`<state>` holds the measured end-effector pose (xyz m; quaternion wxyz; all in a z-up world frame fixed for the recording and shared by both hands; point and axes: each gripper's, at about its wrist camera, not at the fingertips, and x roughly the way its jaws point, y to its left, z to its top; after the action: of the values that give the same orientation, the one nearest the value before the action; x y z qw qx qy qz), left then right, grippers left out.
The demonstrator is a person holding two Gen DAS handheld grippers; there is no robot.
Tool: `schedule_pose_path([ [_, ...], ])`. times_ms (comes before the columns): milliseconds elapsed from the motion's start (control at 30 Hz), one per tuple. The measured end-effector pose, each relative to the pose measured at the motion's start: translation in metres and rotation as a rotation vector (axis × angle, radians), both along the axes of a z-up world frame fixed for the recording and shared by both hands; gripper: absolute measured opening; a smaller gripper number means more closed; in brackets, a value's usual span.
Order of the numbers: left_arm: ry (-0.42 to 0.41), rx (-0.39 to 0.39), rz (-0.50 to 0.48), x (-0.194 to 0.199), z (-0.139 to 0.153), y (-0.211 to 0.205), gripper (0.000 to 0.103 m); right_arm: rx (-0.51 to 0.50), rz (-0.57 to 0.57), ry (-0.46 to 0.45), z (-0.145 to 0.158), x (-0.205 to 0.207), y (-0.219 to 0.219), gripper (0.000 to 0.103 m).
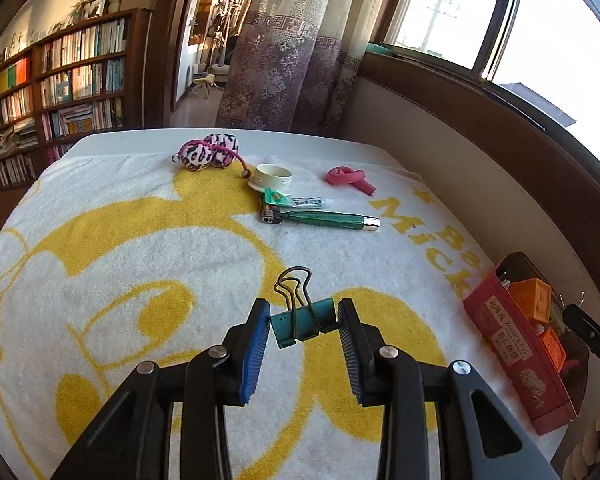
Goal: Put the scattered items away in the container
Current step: 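Grasp the other teal binder clip with right tool while left holds its clip, then carry both teal clips over the tin and open both tools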
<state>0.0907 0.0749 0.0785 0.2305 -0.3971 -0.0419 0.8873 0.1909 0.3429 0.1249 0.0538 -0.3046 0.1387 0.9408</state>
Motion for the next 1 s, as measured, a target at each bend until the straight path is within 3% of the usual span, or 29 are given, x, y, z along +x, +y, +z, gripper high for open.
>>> schedule_pose_path([
  [233,0.039,-0.001,-0.174,0.024,0.024,0.076,0.036,-0.003,-0.125,0.043,0.009,0.039,0.055,0.031],
  [567,0.037,-0.046,-0.366,0.046,0.028,0.173,0.036,-0.055,-0.198,0.037,-0.005,0.063,0.103,0.031],
  [1000,0.062,-0.057,-0.514,0.062,0.034,0.238,0.038,-0.056,-0.247,0.041,-0.011,0.073,0.127,0.031],
])
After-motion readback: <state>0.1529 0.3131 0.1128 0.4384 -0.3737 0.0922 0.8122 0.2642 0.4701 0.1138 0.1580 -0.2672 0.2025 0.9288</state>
